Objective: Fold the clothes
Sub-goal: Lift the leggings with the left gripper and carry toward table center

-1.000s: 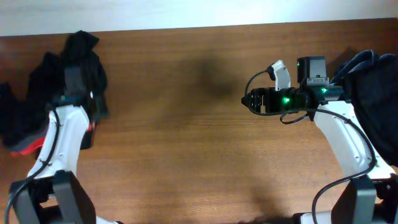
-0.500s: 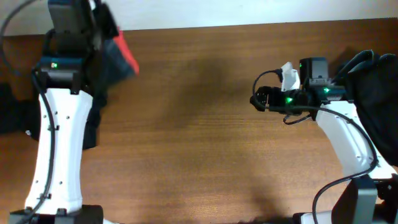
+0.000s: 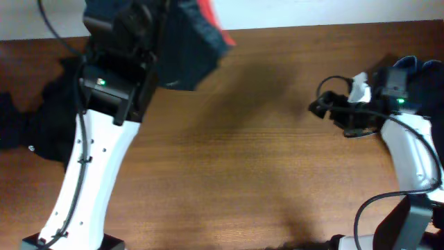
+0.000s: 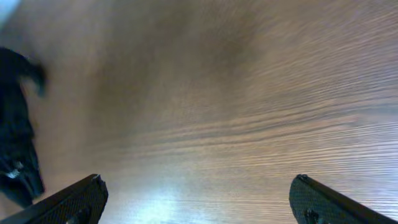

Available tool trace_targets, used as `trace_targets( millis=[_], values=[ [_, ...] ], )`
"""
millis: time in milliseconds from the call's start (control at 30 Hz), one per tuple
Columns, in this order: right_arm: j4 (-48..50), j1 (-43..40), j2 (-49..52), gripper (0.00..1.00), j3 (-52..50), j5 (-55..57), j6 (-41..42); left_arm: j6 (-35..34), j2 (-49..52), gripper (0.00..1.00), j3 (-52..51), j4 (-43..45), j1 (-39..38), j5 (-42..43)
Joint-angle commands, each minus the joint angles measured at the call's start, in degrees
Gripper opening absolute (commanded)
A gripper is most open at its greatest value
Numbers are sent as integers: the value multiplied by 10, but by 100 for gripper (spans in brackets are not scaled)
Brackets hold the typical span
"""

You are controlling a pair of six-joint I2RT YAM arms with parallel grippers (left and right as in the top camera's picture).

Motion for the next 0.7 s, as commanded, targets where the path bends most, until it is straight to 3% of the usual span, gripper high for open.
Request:
trace_targets(
  millis=[0,300,667],
  values=[
    [-17,-32,-24,99,40,-30,-17,-1,2,1,15,53,-29,11],
    [-63,-66,-25,99,85,-30,-25,-1,47,1,16,254,-115,10],
    [-68,-108,-25,99,85,-30,-25,-1,104,1,74,310,-188,10]
  ],
)
